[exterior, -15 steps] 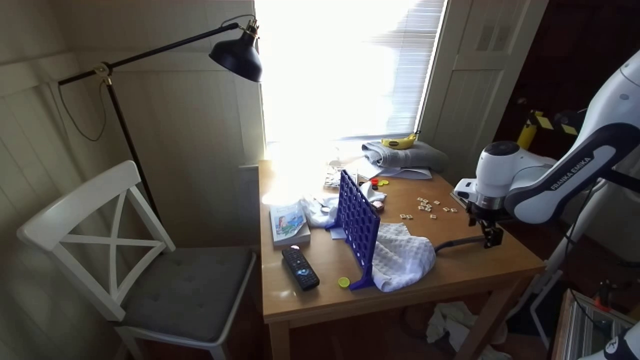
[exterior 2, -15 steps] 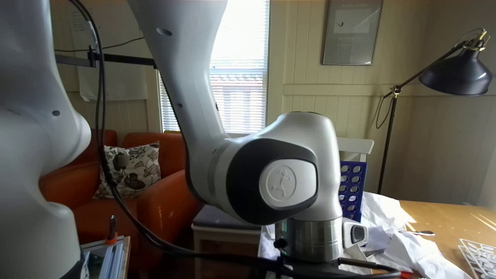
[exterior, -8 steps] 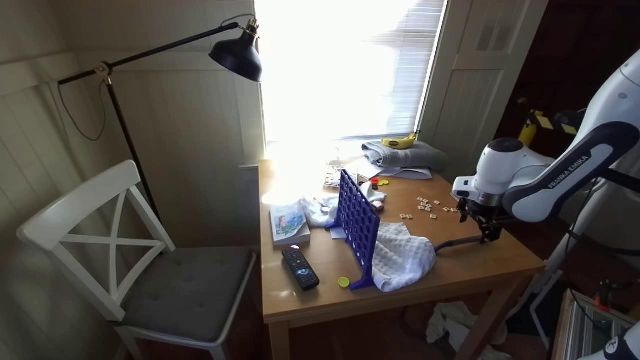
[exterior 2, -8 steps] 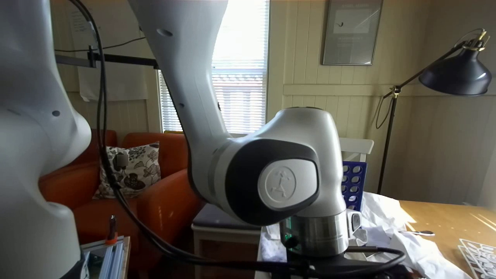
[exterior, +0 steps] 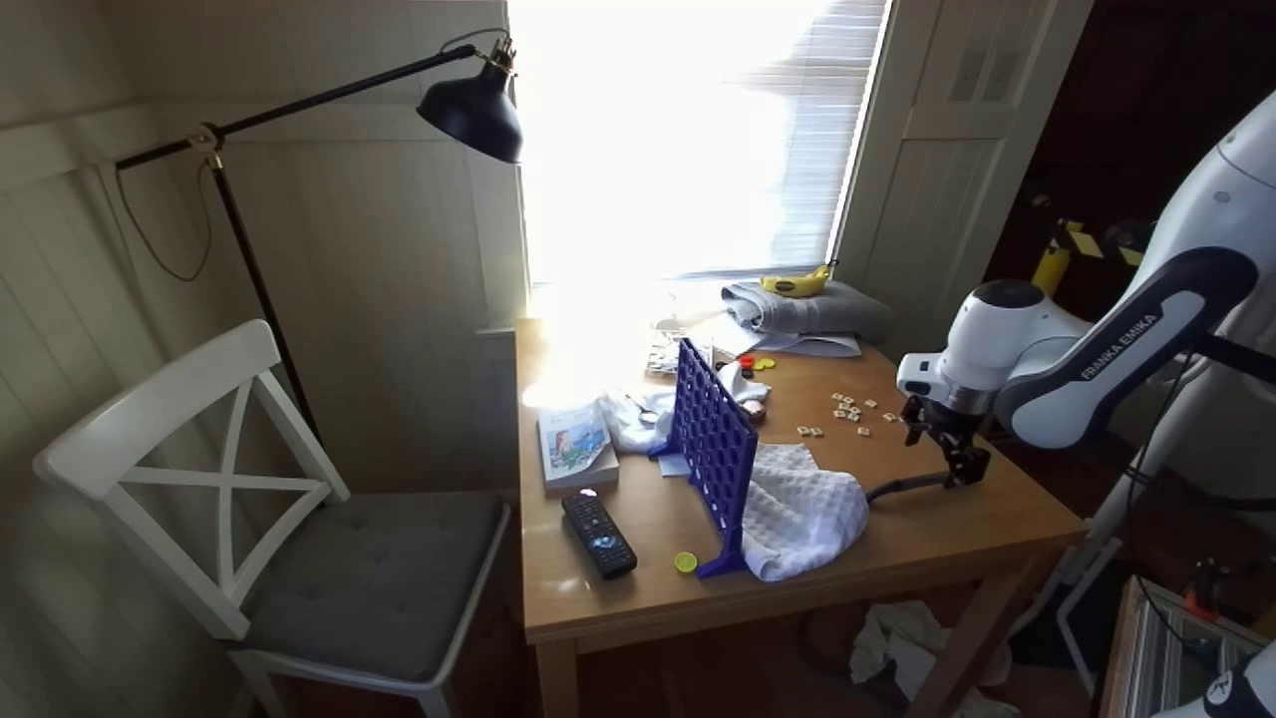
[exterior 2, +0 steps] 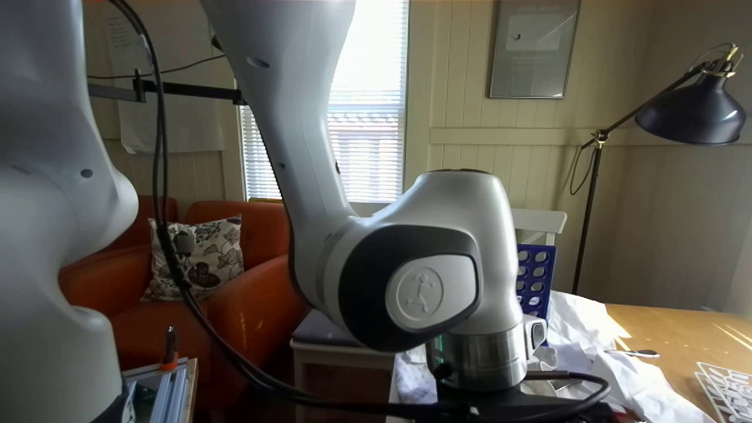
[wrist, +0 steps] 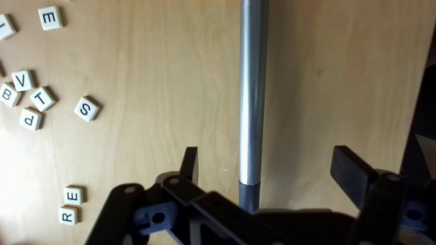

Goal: Use the spatula to put the white towel on the blue gameboard.

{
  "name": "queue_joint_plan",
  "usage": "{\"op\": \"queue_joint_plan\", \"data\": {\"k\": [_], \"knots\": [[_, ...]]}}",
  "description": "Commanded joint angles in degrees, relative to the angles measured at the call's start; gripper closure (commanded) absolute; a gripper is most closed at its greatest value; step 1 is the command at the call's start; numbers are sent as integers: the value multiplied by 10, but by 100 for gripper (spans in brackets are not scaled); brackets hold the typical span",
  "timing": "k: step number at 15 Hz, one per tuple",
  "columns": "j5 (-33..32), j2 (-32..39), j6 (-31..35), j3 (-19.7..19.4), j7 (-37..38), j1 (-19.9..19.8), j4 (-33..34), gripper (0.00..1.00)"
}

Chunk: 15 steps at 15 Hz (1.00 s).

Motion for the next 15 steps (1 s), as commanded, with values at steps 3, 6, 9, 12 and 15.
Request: {"op": "queue_joint_plan", "data": {"k": [3, 6, 9, 12, 15], "knots": [[142, 64, 89, 63, -139, -39, 3, 0], [219, 92, 85, 172, -235, -132, 17, 0], [268, 106, 66, 207, -290, -169, 36, 0], [288, 100, 51, 245, -328, -230, 42, 0], [300, 92, 22, 236, -343, -224, 43, 0]]}}
